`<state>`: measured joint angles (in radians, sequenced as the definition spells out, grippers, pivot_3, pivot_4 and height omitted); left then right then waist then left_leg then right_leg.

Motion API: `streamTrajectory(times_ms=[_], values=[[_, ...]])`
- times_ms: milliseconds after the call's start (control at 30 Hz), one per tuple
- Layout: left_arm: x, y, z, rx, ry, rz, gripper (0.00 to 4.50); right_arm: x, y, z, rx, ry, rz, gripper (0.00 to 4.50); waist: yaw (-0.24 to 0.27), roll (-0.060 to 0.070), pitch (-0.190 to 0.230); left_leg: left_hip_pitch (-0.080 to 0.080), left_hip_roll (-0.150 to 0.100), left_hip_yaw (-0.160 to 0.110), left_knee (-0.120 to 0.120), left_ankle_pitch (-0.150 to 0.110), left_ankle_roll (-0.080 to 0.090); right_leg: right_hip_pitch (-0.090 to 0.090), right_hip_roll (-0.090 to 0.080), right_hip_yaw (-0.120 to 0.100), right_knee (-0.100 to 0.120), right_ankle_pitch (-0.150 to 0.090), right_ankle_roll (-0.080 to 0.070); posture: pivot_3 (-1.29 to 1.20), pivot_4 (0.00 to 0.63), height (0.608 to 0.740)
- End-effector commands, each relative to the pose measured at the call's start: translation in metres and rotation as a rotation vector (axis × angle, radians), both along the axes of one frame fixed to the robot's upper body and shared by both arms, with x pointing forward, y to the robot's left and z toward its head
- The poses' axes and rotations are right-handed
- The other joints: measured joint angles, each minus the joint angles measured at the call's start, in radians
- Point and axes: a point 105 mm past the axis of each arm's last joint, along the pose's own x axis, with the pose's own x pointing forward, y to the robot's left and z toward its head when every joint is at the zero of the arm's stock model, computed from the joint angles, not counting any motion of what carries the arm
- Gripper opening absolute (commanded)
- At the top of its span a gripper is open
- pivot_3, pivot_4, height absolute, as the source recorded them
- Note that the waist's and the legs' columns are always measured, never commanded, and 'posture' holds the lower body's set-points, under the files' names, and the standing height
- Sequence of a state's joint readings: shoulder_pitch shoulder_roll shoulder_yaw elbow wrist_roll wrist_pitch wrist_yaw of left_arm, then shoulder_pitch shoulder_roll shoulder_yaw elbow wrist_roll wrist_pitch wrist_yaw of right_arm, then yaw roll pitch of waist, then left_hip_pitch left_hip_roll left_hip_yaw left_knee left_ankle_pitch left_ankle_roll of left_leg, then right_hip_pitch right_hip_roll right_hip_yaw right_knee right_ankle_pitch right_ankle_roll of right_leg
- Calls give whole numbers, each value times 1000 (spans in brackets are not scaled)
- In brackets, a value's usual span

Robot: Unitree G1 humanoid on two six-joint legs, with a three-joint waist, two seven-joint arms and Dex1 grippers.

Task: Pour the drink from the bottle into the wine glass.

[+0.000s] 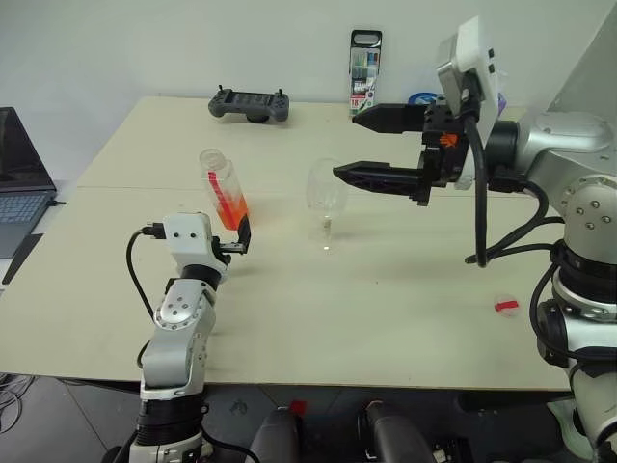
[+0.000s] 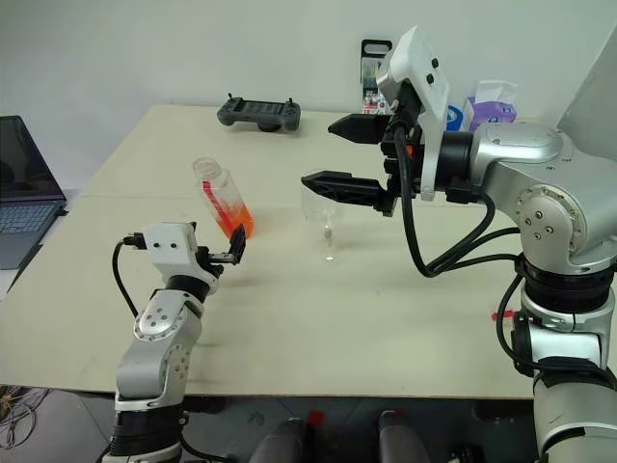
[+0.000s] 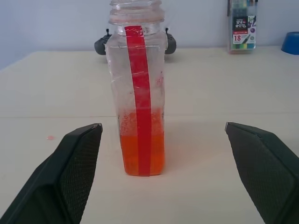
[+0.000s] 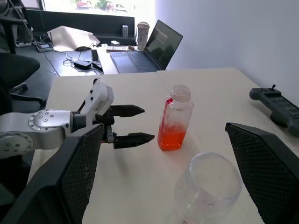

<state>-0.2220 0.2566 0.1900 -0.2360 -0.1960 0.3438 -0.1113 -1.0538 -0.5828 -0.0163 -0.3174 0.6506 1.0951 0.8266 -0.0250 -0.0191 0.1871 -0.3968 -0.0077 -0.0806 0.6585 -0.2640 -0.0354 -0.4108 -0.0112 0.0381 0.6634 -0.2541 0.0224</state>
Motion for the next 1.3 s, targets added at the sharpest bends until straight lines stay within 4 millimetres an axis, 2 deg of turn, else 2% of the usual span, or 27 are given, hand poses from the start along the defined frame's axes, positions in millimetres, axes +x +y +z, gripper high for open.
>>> streamTrajectory(times_ms=[33,167,467,767,967,1167,1300], values=[[8,10,25,9,-62,-7,4500,-1,-2,9,5,-25,-5,4430,1,0,0,-1,0,0,0,0,0,0,0,0,0,0,0,0,150,740],[25,19,29,4,-51,-8,4500,1,-1,7,-9,-22,-8,4430,1,0,0,-1,0,0,1,0,0,0,1,-2,1,0,0,0,150,740],[49,14,31,41,-38,-71,4500,5,-5,3,-40,-27,-34,4430,-1,0,0,-2,0,0,1,0,0,-1,0,-2,1,0,0,0,150,740],[77,8,44,31,-50,-93,4500,5,-4,-1,-62,-31,-49,4430,-1,0,0,-2,0,0,1,0,0,-2,0,-1,1,1,1,0,150,740],[85,6,40,31,-43,-100,4500,5,-5,-2,-77,-36,-72,4430,-1,0,0,-3,0,0,1,0,0,-5,-1,0,2,1,2,0,150,740],[88,5,49,63,-87,-116,4500,6,-7,-5,-83,-27,-102,4430,-1,0,0,-4,0,0,1,0,0,-6,-1,0,2,1,2,0,150,740],[87,4,51,61,-103,-128,3560,8,-11,-8,-84,-21,-137,4500,-1,0,0,-4,-1,0,1,0,0,-6,-2,0,2,2,2,0,150,740]])
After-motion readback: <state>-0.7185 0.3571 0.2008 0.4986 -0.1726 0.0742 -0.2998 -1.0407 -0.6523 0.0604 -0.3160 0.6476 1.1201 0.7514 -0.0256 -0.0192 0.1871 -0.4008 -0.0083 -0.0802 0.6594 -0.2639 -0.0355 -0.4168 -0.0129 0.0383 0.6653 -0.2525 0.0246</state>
